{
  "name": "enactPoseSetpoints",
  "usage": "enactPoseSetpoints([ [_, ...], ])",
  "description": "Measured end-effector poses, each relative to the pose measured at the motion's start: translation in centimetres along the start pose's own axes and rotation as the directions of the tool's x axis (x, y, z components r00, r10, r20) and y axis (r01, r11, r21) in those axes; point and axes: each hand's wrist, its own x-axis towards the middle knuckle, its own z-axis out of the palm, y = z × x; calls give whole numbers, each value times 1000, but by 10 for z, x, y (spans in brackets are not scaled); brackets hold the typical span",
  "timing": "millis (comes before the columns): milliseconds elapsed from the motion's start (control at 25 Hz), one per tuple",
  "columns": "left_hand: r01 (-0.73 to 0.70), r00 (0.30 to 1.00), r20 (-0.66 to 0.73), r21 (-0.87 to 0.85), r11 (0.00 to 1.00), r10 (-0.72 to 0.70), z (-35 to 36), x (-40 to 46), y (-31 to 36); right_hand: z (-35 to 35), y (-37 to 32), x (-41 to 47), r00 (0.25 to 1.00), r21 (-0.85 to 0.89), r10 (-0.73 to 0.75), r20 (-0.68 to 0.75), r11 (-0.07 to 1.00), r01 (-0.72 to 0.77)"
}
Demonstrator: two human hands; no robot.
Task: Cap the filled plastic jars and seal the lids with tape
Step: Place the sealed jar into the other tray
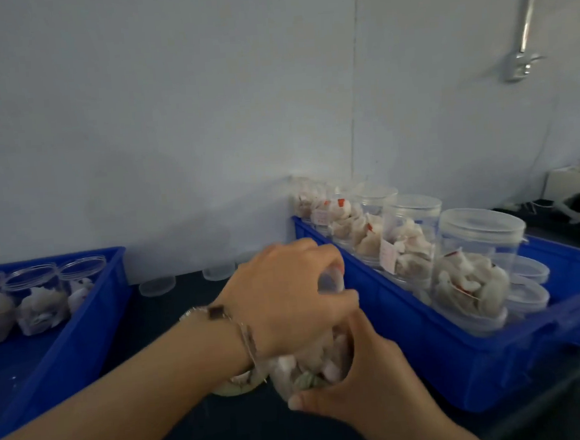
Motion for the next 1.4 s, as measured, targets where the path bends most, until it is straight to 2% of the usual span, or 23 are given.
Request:
enactPoseSetpoints([
  [40,13,996,86,-70,997,-7,-2,5,2,5,-12,-2,1000,31,17,-3,999,-17],
  [80,40,988,154,-131,991,-19,-4,8,3,4,-31,9,998,58,5,-65,998,-1],
  [120,61,982,188,-159,985,-30,-5,9,4,4,-22,10,994,20,-25,-110,999,27],
  [200,67,987,152,-124,990,-48,-1,9,5,0,-22,9,991,-19,-5,-134,1000,3],
  [280,79,996,52,-103,992,-74,3,12,12,-5,-23,5,991,-23,12,-137,1000,-15],
  [360,117,993,11,-130,985,-116,-2,21,26,-13,-29,3,990,12,-34,-134,999,36],
  [520,21,997,71,-22,1000,-20,-38,57,45,-52,-35,12,955,55,-98,-280,992,118],
  [600,24,998,64,53,998,-27,-65,79,47,-79,-43,26,933,142,-106,-343,976,163],
  [680,35,999,-2,73,997,-34,-91,99,45,-111,-57,50,905,96,-141,-402,976,195],
  [760,9,987,-158,19,1000,-6,-112,125,43,-151,-78,79,885,17,-177,-430,979,204],
  [880,77,906,-413,-62,995,-95,-138,181,40,-211,-106,125,875,-68,-213,-434,977,204],
  [960,106,873,-464,-125,986,-153,-144,223,34,-240,-113,164,872,-94,-193,-450,981,169],
  [1040,59,901,-414,-185,981,-132,-138,267,23,-260,-109,208,860,-113,-148,-488,988,106],
  [1080,29,928,-359,-188,982,-96,-130,286,16,-267,-104,229,863,-69,-114,-493,993,92],
  [1160,10,965,-259,-87,996,-32,-106,323,-4,-274,-91,270,899,105,-53,-435,989,109],
  [1240,24,982,-191,66,998,-11,-79,356,-29,-278,-71,309,930,251,46,-366,967,51],
  [1320,39,996,-88,166,985,-24,-48,382,-55,-276,-45,347,928,228,118,-353,973,-37],
  [1400,44,999,-17,159,986,-42,-21,406,-79,-269,-23,376,892,83,123,-436,992,-96],
])
